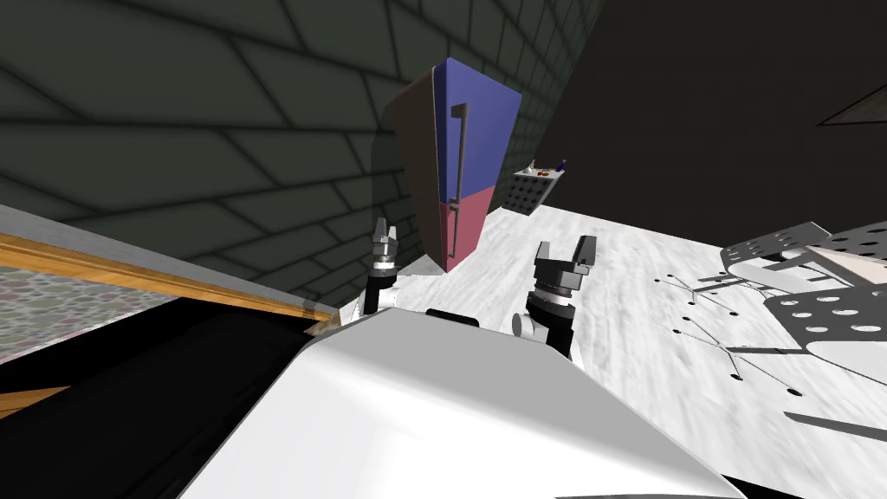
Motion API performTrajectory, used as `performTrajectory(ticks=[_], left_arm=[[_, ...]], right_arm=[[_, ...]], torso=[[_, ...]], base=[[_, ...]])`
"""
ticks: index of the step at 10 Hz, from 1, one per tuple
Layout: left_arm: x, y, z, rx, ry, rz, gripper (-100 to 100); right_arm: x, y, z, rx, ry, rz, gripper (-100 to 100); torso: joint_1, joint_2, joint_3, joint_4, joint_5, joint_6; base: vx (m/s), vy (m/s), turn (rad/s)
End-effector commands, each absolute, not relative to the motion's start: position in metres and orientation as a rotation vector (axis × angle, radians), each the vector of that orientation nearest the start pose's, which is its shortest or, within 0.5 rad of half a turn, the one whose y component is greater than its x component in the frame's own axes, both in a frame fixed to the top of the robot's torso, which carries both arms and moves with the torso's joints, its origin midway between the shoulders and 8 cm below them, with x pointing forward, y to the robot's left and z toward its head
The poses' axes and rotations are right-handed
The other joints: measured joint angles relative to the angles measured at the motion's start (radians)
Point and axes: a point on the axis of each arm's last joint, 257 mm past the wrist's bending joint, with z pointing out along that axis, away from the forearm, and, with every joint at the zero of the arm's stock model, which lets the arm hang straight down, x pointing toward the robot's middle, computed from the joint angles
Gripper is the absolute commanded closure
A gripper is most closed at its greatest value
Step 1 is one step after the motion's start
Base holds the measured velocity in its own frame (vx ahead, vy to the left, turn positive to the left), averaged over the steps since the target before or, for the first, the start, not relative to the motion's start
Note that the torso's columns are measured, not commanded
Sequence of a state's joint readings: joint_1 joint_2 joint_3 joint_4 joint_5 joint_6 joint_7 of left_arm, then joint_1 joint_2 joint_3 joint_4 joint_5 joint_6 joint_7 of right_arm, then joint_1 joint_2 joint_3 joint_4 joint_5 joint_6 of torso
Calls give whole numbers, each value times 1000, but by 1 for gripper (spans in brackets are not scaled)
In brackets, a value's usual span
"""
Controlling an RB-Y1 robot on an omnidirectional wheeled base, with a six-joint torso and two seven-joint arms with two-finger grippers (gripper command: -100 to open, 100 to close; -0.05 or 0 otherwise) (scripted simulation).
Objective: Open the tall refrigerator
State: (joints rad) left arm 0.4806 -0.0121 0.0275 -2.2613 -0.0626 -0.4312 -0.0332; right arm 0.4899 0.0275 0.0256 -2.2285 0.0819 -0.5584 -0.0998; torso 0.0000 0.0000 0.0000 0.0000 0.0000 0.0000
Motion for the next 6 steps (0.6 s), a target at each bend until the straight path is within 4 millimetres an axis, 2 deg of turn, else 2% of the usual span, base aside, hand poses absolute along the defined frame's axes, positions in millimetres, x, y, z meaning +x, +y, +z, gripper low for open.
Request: performTrajectory(ticks=[1, 6], left_arm=[[360, 285, 9, -669, 691, -1193, 0], [360, 285, 9, -669, 691, -1193, 0]], right_arm=[[347, -262, 16, 653, 605, 1380, 0], [347, -262, 16, 652, 604, 1380, 0]], torso=[[0, 40, -82, 41, 0, 0], [0, 396, -792, 396, 0, 0]], base=[[0, 0, 0], [0, 0, 0]])
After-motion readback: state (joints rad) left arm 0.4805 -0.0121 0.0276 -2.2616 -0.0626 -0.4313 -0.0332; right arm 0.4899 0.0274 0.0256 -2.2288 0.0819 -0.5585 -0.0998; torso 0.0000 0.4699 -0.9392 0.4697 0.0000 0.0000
